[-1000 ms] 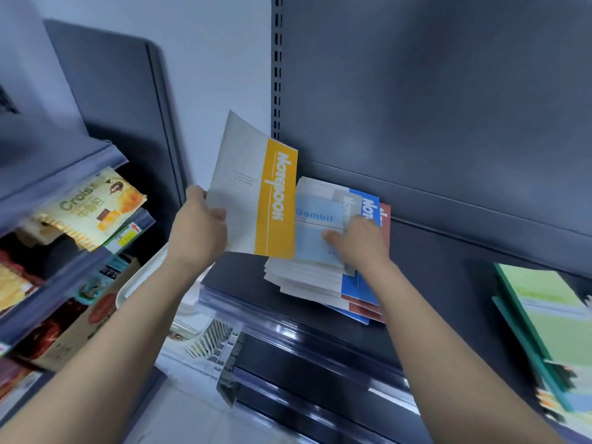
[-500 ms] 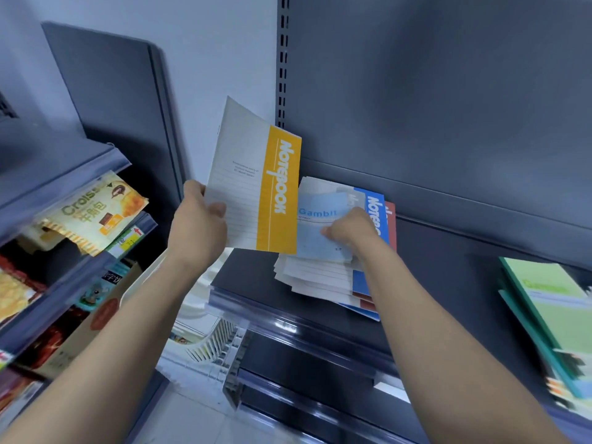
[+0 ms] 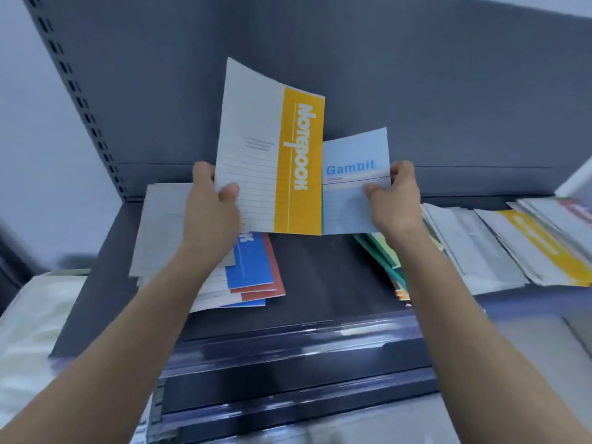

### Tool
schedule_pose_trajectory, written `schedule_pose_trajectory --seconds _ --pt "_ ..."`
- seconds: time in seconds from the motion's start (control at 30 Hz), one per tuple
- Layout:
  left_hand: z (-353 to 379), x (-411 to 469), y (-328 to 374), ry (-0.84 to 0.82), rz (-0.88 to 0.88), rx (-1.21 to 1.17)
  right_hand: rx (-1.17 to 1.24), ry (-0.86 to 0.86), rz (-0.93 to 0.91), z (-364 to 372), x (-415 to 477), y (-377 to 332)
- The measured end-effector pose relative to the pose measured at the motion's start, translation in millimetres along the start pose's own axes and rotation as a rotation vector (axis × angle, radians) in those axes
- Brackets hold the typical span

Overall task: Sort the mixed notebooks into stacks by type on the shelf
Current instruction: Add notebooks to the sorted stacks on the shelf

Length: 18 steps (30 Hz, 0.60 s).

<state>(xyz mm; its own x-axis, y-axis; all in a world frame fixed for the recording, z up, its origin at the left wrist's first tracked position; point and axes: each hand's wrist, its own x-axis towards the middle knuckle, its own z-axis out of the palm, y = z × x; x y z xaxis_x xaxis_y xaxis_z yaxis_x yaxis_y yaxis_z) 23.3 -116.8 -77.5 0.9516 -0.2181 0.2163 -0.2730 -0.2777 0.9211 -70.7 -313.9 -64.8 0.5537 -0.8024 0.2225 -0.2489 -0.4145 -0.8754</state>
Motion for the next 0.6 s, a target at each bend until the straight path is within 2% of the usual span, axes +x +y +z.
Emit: schedule_pose_trajectory --seconds 0.13,0.3,0.6 --pt "56 -11 20 -0.102 0.056 0.0 -0.033 0.137 -0.009 -60 11 31" --pt "107 -20 43 -0.136 0.074 0.016 -0.063 0.172 0.019 -113 34 70" --pt "155 -56 58 0.112 -0.058 0.062 -0.118 -0.274 0.002 -101 75 119"
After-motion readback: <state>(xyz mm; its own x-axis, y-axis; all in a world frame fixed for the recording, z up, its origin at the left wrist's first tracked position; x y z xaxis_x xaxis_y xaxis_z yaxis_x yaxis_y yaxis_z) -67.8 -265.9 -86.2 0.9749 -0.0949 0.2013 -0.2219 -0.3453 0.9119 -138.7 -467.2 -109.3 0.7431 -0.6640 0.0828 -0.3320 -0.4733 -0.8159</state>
